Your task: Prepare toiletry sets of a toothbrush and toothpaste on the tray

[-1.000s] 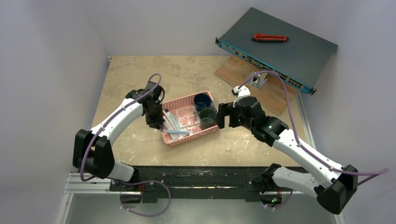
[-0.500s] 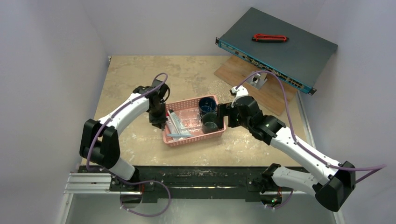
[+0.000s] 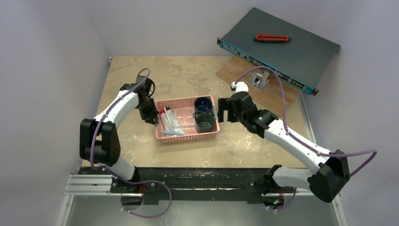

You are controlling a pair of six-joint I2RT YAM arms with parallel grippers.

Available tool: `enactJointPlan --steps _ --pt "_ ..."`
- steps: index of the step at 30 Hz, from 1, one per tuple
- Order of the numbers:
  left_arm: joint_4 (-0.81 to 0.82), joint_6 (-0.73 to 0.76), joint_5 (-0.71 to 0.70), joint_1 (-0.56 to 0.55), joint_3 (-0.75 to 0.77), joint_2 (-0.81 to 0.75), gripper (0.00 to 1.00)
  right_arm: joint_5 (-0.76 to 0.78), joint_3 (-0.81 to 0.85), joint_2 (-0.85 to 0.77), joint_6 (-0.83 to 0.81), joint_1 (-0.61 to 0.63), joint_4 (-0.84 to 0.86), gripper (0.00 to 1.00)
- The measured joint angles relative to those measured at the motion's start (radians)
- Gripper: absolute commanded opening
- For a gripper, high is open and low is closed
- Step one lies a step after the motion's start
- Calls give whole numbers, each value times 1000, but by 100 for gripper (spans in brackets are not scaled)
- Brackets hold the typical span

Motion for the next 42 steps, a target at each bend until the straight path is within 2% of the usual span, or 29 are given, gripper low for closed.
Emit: enactJointPlan --steps 12,21,22,28,32,42 --pt "-8 -26 -3 130 15 0 0 39 43 187 37 -158 92 96" --pt "-5 -49 -6 196 16 0 0 88 122 389 82 -174 165 92" --pt "-5 -50 -5 198 16 0 2 99 133 415 87 -174 175 92" --pt "-4 -47 2 201 15 -2 31 171 158 528 110 -174 219 91" --pt "10 -53 2 206 14 -31 44 216 184 575 117 -174 238 91" --pt "-5 -15 35 207 15 -129 60 264 302 723 151 -174 268 89"
